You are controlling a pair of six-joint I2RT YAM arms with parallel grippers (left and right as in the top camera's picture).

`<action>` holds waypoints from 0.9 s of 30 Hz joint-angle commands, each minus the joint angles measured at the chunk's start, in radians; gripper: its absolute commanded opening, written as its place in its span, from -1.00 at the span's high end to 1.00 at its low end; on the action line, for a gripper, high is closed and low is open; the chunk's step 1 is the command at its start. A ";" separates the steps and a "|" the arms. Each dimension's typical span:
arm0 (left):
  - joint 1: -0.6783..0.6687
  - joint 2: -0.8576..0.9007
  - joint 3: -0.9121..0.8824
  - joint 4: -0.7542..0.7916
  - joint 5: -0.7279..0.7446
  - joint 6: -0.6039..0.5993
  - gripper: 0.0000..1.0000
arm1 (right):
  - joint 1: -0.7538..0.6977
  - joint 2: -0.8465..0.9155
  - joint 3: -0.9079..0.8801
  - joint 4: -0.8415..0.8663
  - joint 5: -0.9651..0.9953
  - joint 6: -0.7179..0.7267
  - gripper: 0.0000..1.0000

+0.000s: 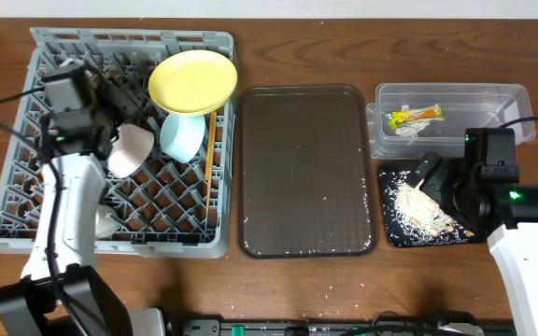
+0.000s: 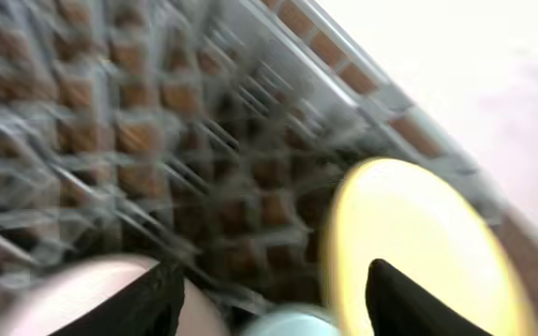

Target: Sort waste into correct bins and load items into the dishwasher

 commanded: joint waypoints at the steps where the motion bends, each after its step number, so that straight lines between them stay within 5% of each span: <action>1: 0.020 0.048 0.002 -0.006 0.303 -0.159 -0.36 | -0.005 -0.002 0.002 -0.001 0.011 0.009 -0.99; 7: 0.020 0.159 0.002 0.006 0.362 -0.219 -0.39 | -0.005 -0.002 0.002 -0.001 0.010 0.009 -0.99; 13: 0.019 0.281 0.002 0.185 0.483 -0.223 -0.34 | -0.005 -0.002 0.002 -0.001 0.010 0.009 -0.98; 17: 0.020 0.312 0.002 0.188 0.497 -0.222 0.09 | -0.005 -0.002 0.002 -0.001 0.010 0.009 -0.99; 20: 0.020 0.311 0.003 0.195 0.516 -0.222 0.82 | -0.005 -0.002 0.002 -0.001 0.010 0.009 -0.99; 27: 0.023 0.196 0.003 0.196 0.422 -0.140 0.85 | -0.005 -0.002 0.002 -0.001 0.010 0.009 -0.99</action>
